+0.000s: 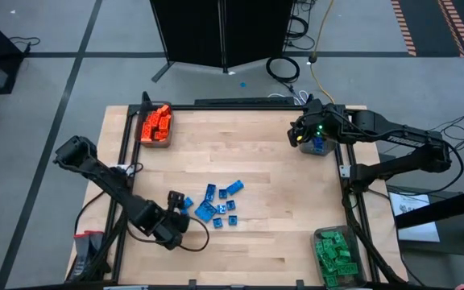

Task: Sort blocks
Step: Put the blue game piece into the top right black bin

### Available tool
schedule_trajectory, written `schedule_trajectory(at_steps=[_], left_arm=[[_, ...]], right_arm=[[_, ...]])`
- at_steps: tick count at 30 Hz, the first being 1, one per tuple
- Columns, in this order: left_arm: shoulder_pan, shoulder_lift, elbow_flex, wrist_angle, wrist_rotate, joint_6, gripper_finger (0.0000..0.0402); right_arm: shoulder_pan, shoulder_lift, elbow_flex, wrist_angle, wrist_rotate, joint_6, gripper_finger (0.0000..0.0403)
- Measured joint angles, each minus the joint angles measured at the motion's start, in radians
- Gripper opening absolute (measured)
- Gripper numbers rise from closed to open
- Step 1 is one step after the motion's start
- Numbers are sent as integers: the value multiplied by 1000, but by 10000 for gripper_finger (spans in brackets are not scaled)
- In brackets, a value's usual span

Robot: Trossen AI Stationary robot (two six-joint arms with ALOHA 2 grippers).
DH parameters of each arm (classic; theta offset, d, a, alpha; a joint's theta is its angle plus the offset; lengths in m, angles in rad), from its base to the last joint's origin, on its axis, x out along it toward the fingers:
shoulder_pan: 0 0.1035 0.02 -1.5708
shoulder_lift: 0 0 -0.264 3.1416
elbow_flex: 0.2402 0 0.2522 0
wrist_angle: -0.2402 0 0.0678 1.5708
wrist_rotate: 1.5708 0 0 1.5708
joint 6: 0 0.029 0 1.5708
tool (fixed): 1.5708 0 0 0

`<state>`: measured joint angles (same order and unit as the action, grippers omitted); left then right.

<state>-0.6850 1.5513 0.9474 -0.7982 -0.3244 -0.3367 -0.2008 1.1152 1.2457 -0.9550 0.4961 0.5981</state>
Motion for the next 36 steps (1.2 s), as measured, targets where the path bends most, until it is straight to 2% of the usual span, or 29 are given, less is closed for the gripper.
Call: schedule_trajectory(at_steps=[5,8,15,22,27,36], left_arm=[[15,0,-70,62,-48,22,314],[26,0,-105,105,-47,78,291],[71,0,-162,141,-2,142,186],[119,-4,-177,185,23,130,87],[139,3,-117,129,74,19,86],[174,2,124,69,42,-151,86]], right_arm=[[0,0,0,0,0,14,174],[0,0,0,0,0,20,174],[0,0,0,0,0,45,174],[0,0,0,-2,0,78,174],[5,0,0,1,-18,98,174],[82,0,-1,64,-57,60,174]])
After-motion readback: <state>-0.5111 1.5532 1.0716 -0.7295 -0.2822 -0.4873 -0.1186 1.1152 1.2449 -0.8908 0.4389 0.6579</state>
